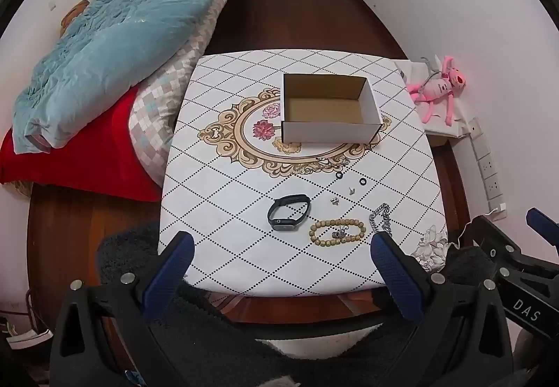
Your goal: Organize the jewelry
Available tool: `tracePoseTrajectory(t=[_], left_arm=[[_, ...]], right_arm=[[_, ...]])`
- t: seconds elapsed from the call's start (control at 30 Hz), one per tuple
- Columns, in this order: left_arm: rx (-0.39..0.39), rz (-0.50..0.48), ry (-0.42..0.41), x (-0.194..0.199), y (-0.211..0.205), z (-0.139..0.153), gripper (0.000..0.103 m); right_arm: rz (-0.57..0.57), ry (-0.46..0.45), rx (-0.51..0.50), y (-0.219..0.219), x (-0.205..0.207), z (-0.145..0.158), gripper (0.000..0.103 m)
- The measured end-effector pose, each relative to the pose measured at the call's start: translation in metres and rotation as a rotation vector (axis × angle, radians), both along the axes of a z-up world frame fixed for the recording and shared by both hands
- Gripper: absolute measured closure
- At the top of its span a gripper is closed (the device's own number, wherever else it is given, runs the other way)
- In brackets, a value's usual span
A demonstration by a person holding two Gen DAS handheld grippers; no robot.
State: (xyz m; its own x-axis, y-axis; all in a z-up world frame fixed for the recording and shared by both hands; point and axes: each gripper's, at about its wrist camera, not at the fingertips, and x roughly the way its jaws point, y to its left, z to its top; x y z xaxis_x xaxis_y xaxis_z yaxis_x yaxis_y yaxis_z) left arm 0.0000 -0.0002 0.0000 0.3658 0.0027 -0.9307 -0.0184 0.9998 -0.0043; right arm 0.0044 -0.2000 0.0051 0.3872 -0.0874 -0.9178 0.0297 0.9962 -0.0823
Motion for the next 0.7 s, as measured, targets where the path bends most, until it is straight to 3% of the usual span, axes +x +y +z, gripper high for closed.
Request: tracePoseTrajectory(t=[0.7], left_arm=[[0.002, 0.000, -0.012, 0.0014, -0.0032, 0.0093, 0.000]], right_arm=[[0.002, -0.011, 0.005, 0.0020, -0.0025, 0.0065, 0.000]])
